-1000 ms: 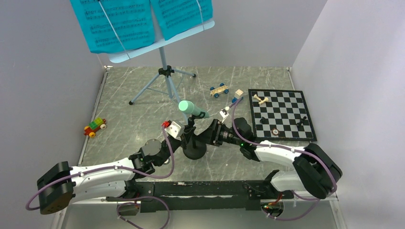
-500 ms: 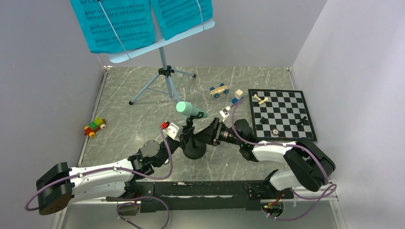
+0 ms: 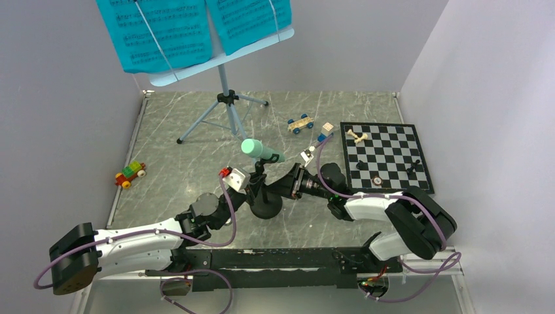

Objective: Pack up the instrument practice props

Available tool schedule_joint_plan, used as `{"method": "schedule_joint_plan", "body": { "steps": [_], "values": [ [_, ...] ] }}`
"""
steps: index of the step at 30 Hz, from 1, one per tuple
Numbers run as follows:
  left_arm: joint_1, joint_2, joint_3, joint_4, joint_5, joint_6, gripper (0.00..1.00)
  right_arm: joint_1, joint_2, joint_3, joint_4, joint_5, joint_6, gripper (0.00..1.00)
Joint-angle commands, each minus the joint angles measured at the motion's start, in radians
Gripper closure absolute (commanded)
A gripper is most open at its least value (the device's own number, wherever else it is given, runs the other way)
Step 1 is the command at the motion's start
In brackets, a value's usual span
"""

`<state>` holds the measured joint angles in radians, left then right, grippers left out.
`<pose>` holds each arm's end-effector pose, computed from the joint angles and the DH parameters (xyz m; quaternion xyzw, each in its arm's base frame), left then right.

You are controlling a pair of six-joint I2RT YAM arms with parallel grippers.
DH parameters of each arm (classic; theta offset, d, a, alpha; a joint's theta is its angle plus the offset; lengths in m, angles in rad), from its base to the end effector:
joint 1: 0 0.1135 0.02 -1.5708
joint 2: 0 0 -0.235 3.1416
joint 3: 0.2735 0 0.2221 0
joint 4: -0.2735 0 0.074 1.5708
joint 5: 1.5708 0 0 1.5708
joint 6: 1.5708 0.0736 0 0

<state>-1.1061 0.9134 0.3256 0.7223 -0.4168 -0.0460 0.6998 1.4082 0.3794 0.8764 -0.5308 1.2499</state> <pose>0.1287 -0.1902 0.2498 0.1911 0.6342 -0.2871 0.6920 0.1898 0.2085 0.1723 0.0345 0.7512 0.6318 0.1880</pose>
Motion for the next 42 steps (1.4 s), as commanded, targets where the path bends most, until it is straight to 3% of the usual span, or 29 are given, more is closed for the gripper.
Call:
{"method": "schedule_joint_plan", "body": {
  "steps": [1, 2, 9, 16, 21, 24, 25, 28, 31, 34, 37, 39, 42],
  "values": [
    [-0.005, 0.010, -0.009, -0.030, -0.026, 0.014, 1.00, 0.001, -0.029, 0.046, 0.007, -0.033, -0.059, 0.94],
    [-0.005, 0.013, -0.008, -0.032, -0.025, 0.012, 1.00, 0.002, -0.043, 0.057, -0.033, -0.029, -0.104, 1.00],
    [-0.005, 0.052, 0.009, -0.051, -0.023, -0.002, 1.00, 0.058, -0.167, 0.164, -0.454, 0.121, -0.508, 1.00],
    [-0.005, 0.088, 0.016, -0.051, -0.025, -0.020, 1.00, 0.252, -0.208, 0.226, -0.685, 0.568, -0.885, 1.00],
    [-0.005, 0.085, 0.009, -0.054, -0.030, -0.025, 1.00, 0.360, -0.212, 0.236, -0.731, 0.784, -1.024, 1.00],
    [-0.005, 0.078, 0.006, -0.057, -0.035, -0.023, 1.00, 0.355, -0.230, 0.246, -0.764, 0.801, -0.975, 1.00],
    [-0.005, 0.076, 0.007, -0.059, -0.036, -0.023, 1.00, 0.351, -0.247, 0.246, -0.764, 0.788, -0.960, 0.98],
    [-0.005, 0.074, 0.012, -0.066, -0.035, -0.021, 1.00, 0.349, -0.277, 0.249, -0.771, 0.757, -0.957, 0.76],
    [-0.005, 0.077, 0.020, -0.073, -0.029, -0.020, 1.00, 0.351, -0.261, 0.263, -0.808, 0.764, -0.991, 0.72],
    [-0.005, 0.076, 0.023, -0.082, -0.027, -0.025, 1.00, 0.354, -0.257, 0.266, -0.829, 0.777, -1.026, 0.78],
    [-0.005, 0.077, 0.027, -0.093, -0.034, -0.030, 1.00, 0.364, -0.253, 0.266, -0.836, 0.824, -1.071, 1.00],
    [-0.005, 0.084, 0.038, -0.112, -0.041, -0.034, 1.00, 0.390, -0.247, 0.268, -0.833, 0.883, -1.127, 1.00],
    [-0.005, 0.100, 0.054, -0.132, -0.042, -0.035, 1.00, 0.506, -0.237, 0.232, -0.763, 1.090, -1.252, 1.00]
  ]
}}
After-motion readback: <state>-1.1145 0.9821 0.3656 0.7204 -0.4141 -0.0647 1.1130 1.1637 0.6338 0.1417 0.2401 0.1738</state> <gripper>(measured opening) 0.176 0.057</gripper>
